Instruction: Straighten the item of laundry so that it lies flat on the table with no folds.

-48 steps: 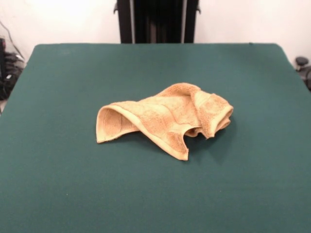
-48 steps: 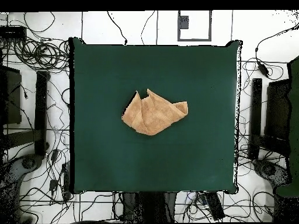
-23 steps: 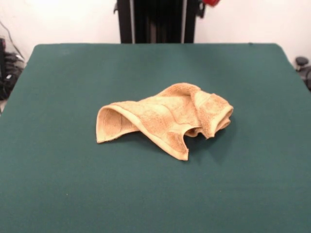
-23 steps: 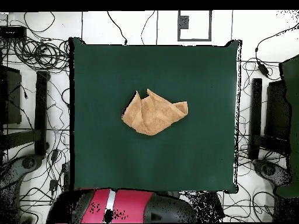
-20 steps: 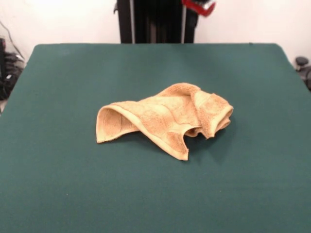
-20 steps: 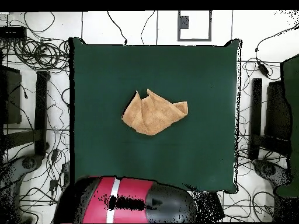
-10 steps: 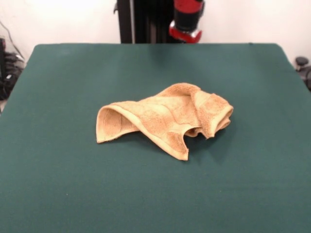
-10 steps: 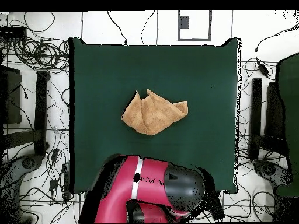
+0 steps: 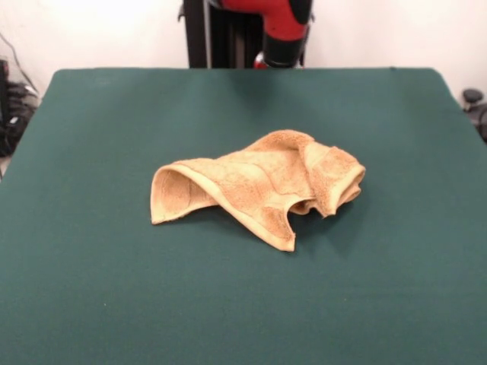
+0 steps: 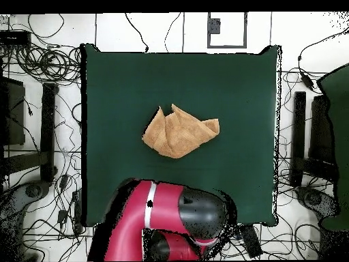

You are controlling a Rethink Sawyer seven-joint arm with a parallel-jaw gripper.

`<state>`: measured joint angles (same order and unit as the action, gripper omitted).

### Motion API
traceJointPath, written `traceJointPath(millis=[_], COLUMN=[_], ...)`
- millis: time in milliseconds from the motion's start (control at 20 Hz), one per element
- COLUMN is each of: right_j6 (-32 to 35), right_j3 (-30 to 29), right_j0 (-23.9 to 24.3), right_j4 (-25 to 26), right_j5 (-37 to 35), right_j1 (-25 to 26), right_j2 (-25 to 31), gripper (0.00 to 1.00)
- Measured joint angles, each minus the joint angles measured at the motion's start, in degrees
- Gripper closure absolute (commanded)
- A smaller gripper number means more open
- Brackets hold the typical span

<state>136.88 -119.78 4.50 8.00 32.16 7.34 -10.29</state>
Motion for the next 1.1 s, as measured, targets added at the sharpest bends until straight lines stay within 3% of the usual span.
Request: traceJointPath(millis=[200, 550, 750, 1100], right_j6=[0.0, 0.0, 0.0, 0.0], right_j3=[-0.1, -0.4, -2.2, -7.3], right_j0=[-3.8, -5.5, -4.4, 0.8], right_j4=[-3.4, -4.6, -3.9, -1.5], right_j5=[0.2, 0.0, -4.0, -17.7], right_j1=[0.1, -0.2, -3.1, -13.9], right_j2=[-0.9, -1.0, -0.4, 0.7], gripper=[1.0, 1.0, 1.0, 1.0])
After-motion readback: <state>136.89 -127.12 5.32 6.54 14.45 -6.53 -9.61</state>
